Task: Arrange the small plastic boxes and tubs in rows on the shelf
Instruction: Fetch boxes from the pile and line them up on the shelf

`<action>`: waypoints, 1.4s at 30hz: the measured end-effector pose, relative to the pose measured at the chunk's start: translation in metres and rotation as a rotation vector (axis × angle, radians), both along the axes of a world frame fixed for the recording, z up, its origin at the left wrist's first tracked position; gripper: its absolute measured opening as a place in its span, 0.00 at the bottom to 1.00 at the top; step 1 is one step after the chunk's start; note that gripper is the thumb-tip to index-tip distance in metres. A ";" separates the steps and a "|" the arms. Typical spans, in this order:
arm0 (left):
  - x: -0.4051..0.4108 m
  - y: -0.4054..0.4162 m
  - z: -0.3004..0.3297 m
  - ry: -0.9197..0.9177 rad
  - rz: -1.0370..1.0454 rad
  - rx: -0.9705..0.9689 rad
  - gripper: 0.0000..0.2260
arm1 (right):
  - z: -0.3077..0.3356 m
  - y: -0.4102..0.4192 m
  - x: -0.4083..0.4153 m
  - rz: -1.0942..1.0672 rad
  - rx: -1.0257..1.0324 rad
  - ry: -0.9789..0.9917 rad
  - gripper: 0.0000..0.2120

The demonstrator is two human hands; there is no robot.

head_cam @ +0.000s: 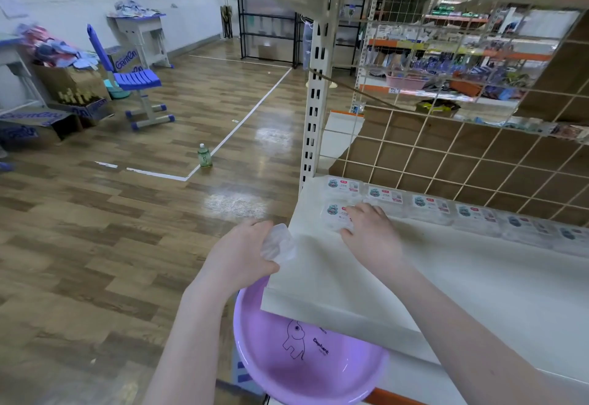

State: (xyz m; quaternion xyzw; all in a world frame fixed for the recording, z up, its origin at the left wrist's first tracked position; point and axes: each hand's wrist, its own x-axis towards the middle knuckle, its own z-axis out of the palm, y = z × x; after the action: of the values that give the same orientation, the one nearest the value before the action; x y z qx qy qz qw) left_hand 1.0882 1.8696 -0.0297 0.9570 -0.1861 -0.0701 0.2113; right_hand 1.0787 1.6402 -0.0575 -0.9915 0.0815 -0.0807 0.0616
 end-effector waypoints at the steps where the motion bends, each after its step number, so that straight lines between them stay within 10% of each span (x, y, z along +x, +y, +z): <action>1: 0.000 0.000 0.000 0.001 -0.001 -0.001 0.27 | 0.000 0.000 0.001 -0.009 0.003 -0.006 0.18; 42: -0.025 -0.116 -0.003 -0.058 -0.279 0.089 0.33 | -0.019 -0.132 -0.119 -0.198 0.098 -0.040 0.15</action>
State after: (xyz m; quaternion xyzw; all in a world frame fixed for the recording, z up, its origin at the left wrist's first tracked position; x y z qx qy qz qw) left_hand 1.0632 1.7536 -0.0328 0.9319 -0.3200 -0.0791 0.1515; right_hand 0.9600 1.5081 -0.0768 -0.9726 0.1816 -0.1021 0.1034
